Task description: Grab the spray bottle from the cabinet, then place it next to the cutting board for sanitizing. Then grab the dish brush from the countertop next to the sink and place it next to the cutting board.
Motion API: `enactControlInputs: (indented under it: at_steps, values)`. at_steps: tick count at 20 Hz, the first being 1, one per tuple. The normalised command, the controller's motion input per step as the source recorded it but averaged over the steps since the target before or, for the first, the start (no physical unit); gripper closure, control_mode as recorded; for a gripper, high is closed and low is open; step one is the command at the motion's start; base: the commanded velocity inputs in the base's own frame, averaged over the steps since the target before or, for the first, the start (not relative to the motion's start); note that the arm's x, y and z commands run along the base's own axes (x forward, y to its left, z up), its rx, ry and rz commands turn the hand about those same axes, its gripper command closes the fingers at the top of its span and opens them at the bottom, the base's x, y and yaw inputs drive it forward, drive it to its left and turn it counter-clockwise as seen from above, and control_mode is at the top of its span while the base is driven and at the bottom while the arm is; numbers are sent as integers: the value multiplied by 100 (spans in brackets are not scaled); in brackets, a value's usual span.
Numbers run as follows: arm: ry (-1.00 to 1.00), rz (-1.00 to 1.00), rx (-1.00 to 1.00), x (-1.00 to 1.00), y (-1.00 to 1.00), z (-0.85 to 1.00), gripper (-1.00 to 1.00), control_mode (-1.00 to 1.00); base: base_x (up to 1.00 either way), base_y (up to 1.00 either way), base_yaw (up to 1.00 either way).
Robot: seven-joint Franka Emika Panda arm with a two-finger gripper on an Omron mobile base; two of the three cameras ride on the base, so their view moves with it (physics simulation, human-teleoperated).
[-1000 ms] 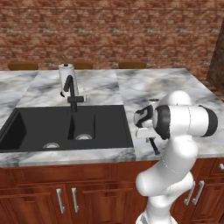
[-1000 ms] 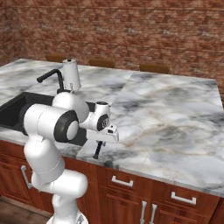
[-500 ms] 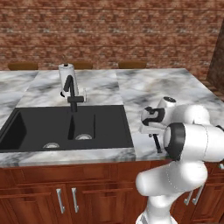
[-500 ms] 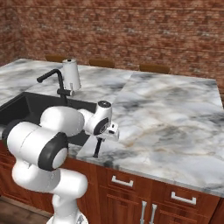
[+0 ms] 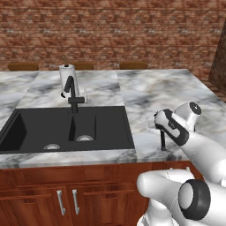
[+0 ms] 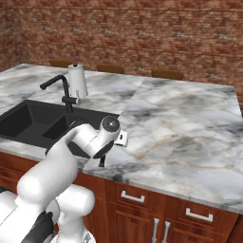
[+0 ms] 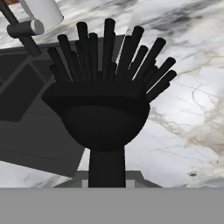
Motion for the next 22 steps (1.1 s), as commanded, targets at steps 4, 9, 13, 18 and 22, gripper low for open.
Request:
enactControlInputs:
  at_steps: [4,9,13,18,22]
  values:
    - [-31,0,2,-27,0,94,100,-100,0,0,0]
    - [-30,0,1,-24,0,95,100,-100,0,0,0]
    - [-31,0,0,-29,6,91,100,-100,0,0,0]
    - [-31,0,0,-33,9,98,100,-100,0,0,0]
    - [-32,0,0,-44,2,95,100,-100,0,0,0]
